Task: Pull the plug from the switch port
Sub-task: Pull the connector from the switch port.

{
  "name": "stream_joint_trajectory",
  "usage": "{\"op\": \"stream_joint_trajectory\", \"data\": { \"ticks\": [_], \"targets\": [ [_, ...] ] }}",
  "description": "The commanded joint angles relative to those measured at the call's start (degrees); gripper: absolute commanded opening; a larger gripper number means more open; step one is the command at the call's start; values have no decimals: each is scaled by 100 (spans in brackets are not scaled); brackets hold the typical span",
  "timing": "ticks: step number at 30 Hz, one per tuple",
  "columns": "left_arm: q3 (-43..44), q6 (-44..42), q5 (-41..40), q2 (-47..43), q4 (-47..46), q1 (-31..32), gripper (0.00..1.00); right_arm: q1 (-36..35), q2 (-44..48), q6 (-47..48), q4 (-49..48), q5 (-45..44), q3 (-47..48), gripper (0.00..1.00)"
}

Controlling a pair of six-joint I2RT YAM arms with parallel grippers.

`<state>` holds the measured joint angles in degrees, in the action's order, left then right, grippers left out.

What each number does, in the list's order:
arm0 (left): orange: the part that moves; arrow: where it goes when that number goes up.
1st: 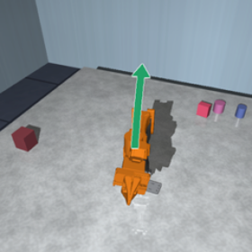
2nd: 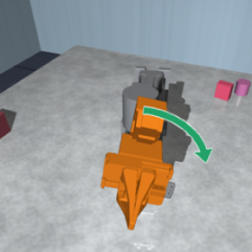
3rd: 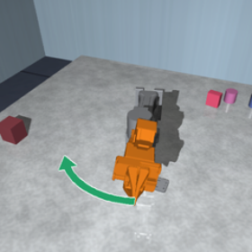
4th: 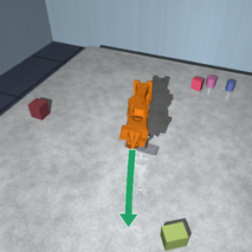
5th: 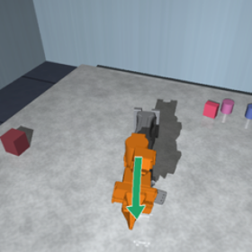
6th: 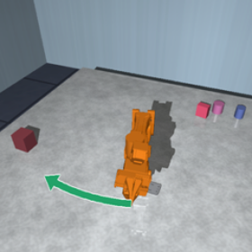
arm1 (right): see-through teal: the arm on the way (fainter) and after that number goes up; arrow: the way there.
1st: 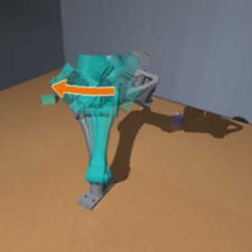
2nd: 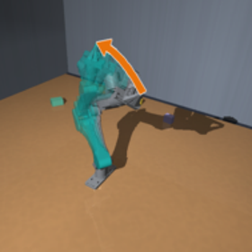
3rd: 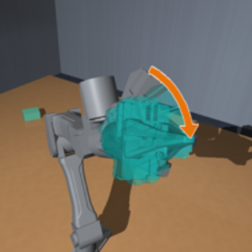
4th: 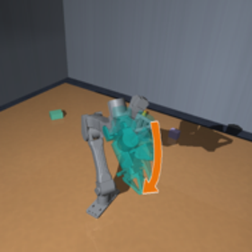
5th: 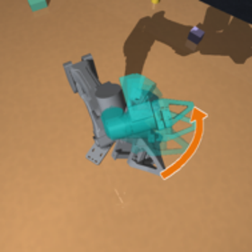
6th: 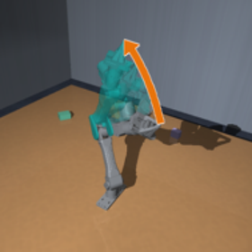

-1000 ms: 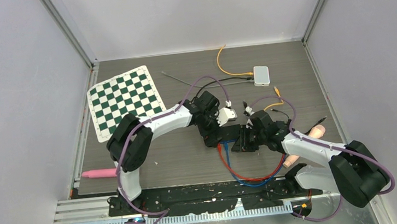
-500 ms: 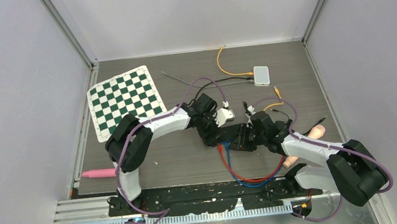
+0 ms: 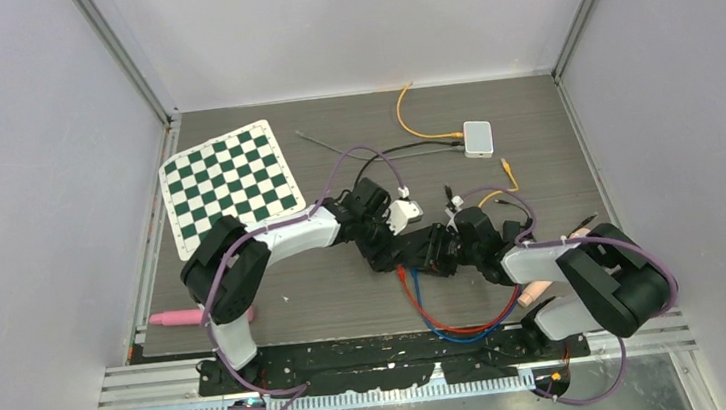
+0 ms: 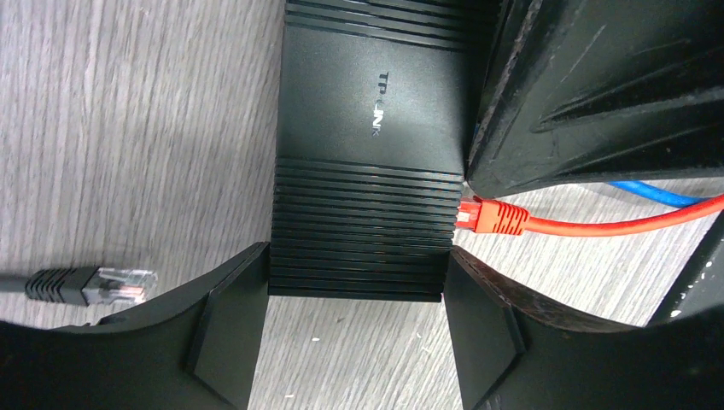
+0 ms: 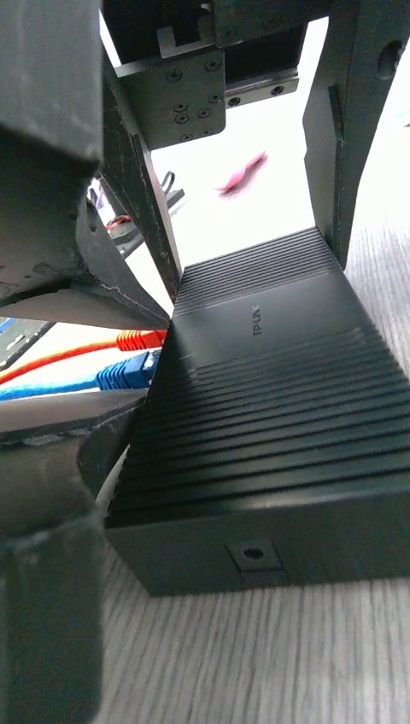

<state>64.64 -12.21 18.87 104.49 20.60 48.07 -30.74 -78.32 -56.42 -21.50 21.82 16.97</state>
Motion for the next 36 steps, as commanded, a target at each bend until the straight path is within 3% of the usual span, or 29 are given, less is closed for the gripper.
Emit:
{"op": "stream_joint_trajectory", "data": {
  "ticks": [1, 7, 12, 14, 19, 23, 36],
  "targets": [
    [-200, 307, 282, 4, 330, 124, 61, -29, -482, -292, -701, -223, -167, 36],
    [-171, 322, 192, 19, 395, 123, 61, -27, -298, -129, -471, -405, -303, 16],
    [-171, 330, 162, -21, 423, 123, 61, -28, -22, 312, 207, -501, -134, 12],
    [-179, 327, 161, -47, 434, 125, 61, -29, 66, 482, 485, -519, -14, 14],
    [-169, 333, 219, -100, 437, 123, 61, -28, 114, 502, 711, -521, 111, 35],
    [-161, 343, 265, -129, 444, 124, 61, -28, -164, 279, 251, -270, 109, 38],
    [-180, 355, 251, -142, 459, 123, 61, -29, -148, 570, 564, -467, -5, 9]
  ]
}}
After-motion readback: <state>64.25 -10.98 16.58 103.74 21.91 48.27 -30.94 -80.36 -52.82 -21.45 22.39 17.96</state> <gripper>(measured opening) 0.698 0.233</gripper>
